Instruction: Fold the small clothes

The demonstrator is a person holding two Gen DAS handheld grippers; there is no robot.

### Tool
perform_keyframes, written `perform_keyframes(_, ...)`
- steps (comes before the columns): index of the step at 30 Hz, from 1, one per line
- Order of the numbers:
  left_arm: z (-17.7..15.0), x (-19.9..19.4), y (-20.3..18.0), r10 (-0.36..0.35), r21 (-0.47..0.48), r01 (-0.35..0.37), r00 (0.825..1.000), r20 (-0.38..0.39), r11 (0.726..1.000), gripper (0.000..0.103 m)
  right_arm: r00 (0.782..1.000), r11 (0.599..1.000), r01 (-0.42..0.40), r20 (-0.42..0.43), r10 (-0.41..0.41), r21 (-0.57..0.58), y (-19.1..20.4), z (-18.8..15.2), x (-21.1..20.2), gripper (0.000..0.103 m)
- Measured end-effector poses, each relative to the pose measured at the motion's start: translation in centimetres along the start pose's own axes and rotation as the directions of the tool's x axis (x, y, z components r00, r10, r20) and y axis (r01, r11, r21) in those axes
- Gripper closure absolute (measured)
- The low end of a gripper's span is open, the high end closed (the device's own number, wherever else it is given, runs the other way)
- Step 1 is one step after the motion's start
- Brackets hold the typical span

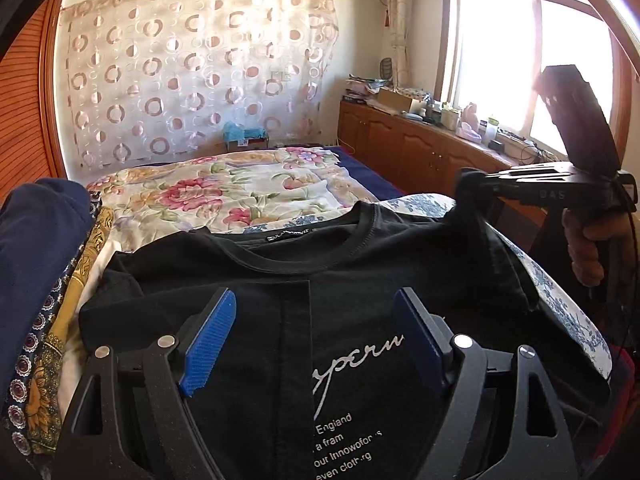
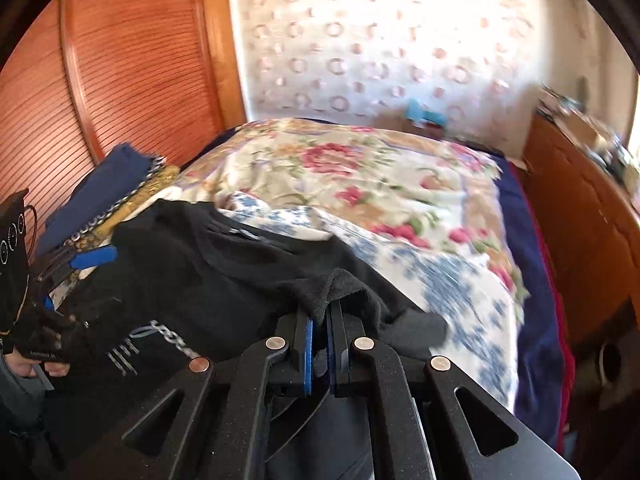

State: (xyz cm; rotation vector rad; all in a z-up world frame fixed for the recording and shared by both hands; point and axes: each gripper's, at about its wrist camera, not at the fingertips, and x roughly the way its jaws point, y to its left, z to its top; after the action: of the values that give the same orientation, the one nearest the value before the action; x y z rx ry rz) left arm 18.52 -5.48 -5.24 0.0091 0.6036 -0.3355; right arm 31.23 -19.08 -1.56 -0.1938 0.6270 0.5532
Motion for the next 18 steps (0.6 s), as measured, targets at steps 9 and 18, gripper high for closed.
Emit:
perform_keyframes(9, 0.0, 0.0, 0.4, 0.009, -0.003, -0.009, 1.000, 0.005, 1.000, 0.021, 1.000, 1.000, 0.018, -0.013, -0.018, -0.004, -1.1, -0.1, 1.7, 0.062)
perform_keyframes(18, 0.1, 0.0, 0.8, 0.020, -0.004, -0.020, 1.000, 0.008, 1.000, 0.021, 0.995, 0.996, 0.014, -0.100, -0.005, 0.091, 0.0, -3.4, -0.4, 0.062)
